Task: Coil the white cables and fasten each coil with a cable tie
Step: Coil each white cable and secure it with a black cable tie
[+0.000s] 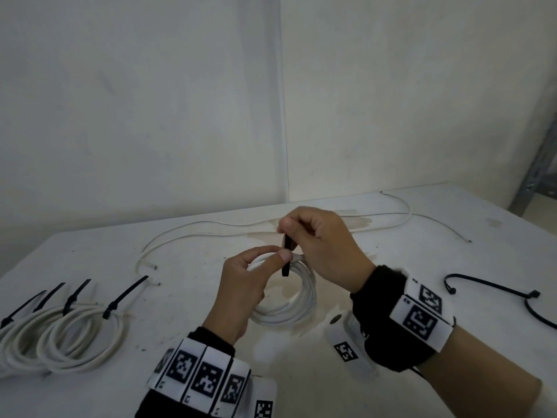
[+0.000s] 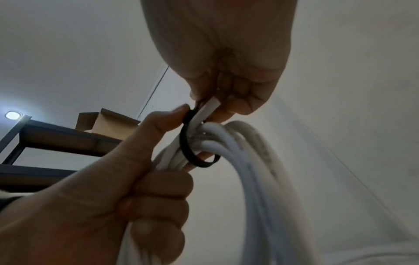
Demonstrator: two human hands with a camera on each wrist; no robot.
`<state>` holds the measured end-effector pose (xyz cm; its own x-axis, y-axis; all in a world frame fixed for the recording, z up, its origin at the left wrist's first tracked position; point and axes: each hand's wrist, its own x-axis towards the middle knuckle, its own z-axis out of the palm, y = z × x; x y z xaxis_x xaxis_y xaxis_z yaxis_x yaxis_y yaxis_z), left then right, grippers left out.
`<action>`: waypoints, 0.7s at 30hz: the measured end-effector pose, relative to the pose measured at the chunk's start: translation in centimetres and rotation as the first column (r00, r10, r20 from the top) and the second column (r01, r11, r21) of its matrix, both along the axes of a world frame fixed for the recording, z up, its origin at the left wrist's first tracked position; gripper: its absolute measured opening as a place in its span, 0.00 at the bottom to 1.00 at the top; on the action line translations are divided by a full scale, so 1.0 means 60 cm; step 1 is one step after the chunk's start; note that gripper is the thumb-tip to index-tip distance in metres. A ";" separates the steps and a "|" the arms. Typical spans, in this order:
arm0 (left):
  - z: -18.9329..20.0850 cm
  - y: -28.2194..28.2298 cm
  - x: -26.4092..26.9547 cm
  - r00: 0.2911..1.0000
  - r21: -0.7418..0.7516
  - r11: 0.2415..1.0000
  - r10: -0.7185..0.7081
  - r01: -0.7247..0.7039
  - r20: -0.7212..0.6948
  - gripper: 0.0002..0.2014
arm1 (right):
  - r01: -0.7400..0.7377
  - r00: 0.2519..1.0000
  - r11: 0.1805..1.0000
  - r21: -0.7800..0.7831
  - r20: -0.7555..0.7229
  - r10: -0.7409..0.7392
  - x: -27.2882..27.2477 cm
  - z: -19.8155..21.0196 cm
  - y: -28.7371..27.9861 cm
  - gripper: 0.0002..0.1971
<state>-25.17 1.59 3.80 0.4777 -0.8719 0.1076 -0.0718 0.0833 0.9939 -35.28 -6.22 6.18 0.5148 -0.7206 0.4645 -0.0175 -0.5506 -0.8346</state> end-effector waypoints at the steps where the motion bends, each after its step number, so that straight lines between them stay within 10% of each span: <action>1: 0.000 -0.001 -0.003 1.000 -0.006 1.000 -0.008 0.008 -0.003 0.06 | 0.017 0.999 1.000 0.003 0.032 -0.017 0.002 0.006 -0.001 0.14; 8: 0.012 -0.001 -0.010 0.999 -0.053 0.998 -0.045 0.044 -0.014 0.06 | 0.009 0.981 0.995 0.102 0.194 -0.029 -0.003 0.026 -0.004 0.11; 21: 0.004 0.001 -0.012 0.998 -0.027 0.999 0.021 -0.023 -0.051 0.06 | 0.124 0.992 0.991 -0.053 -0.008 -0.125 0.005 -0.006 0.005 0.16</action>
<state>-25.87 1.62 4.04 0.5021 -0.8583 0.1061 -0.0231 0.1093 0.9937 -34.99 -5.92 5.83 0.4277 -0.7541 0.4985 -0.0977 -0.5868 -0.8038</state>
